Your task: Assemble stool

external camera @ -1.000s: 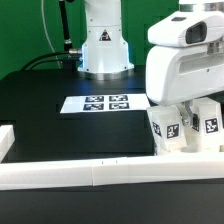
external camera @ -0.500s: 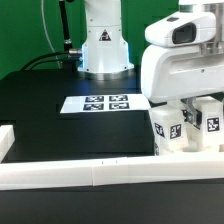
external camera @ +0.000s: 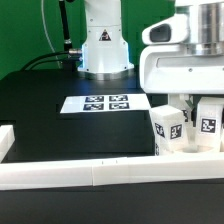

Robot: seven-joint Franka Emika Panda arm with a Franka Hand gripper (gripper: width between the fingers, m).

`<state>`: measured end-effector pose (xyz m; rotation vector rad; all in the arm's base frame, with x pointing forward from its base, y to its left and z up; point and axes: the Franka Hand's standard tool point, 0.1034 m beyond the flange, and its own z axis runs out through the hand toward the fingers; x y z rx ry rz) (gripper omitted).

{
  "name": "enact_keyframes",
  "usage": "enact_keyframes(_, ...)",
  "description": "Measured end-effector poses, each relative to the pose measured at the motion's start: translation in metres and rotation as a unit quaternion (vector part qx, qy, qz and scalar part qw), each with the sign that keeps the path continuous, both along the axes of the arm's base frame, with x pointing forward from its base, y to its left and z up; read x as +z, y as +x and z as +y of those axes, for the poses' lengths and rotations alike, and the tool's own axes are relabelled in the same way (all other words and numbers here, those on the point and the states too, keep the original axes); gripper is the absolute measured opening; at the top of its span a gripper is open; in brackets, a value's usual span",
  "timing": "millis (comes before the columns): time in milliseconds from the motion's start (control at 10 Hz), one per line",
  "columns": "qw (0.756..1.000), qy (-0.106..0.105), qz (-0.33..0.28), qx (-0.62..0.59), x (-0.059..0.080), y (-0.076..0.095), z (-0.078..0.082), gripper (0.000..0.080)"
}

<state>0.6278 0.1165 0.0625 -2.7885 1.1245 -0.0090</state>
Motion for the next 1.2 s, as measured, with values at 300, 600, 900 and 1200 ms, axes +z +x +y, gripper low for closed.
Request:
enact_keyframes(300, 0.997, 0.008, 0.01, -0.082, 0.0002, 0.0002, 0.0003, 0.0337)
enact_keyframes(600, 0.988, 0.013, 0.019, -0.153, 0.0003, 0.0002, 0.0012, 0.0337)
enact_keyframes(900, 0.908, 0.065, 0.027, -0.413, 0.0007, 0.0003, 0.0049, 0.0337)
enact_keyframes(1200, 0.824, 0.105, 0.026, -0.556, 0.0005, 0.0029, 0.0069, 0.0337)
